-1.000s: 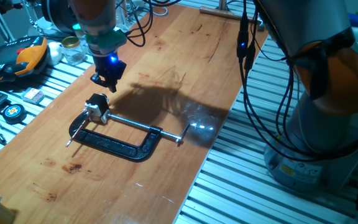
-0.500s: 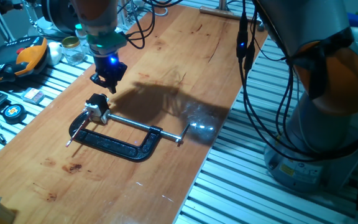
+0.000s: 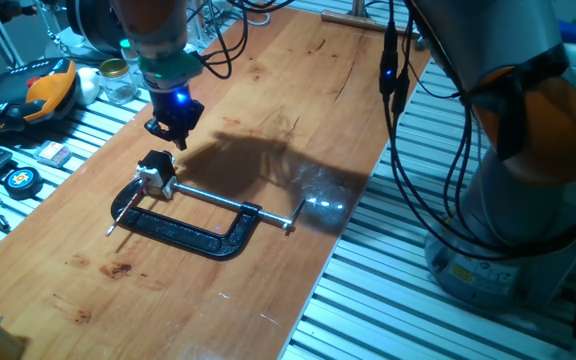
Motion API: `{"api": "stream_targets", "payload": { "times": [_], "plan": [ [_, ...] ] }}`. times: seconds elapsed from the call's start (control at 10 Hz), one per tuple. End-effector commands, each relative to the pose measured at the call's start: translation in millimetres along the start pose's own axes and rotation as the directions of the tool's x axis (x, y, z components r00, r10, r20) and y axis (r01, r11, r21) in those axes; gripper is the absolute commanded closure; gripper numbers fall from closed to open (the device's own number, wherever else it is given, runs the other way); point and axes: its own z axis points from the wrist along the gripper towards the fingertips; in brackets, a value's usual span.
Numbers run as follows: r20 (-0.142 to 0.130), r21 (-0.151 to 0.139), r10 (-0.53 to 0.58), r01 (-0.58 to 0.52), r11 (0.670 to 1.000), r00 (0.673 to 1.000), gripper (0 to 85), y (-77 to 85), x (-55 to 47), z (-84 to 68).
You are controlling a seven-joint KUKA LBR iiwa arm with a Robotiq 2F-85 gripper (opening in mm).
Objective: Sharpen the pencil with a pencil sharpener
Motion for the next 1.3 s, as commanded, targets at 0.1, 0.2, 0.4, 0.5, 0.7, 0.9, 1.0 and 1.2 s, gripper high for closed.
{"api": "stream_targets", "payload": {
  "times": [0.1,0.2,0.4,0.5,0.7,0.9,1.0,1.2],
  "plan": [
    [-0.007,0.008,-0.001,0.001,1.0,1.0,85.0,4.7,-1.0,-5.0],
    [-0.008,0.025,-0.001,0.001,1.0,1.0,85.0,7.6,-1.1,-6.3],
    [-0.015,0.041,-0.003,0.004,0.999,1.0,85.0,9.1,-0.2,-5.7],
    [-0.012,0.058,-0.001,0.001,0.998,1.0,85.0,11.8,1.4,-4.2],
    [-0.039,0.02,0.014,-0.013,1.0,0.999,85.0,9.2,-0.6,-3.6],
    [-0.075,0.002,0.019,-0.019,1.0,0.997,85.0,4.4,-5.5,-3.6],
    [-0.07,0.004,0.005,-0.005,1.0,0.998,85.0,3.2,-6.4,-4.6],
    [-0.08,0.028,0.057,-0.055,0.998,0.995,85.0,2.2,-6.2,-9.0]
  ]
}}
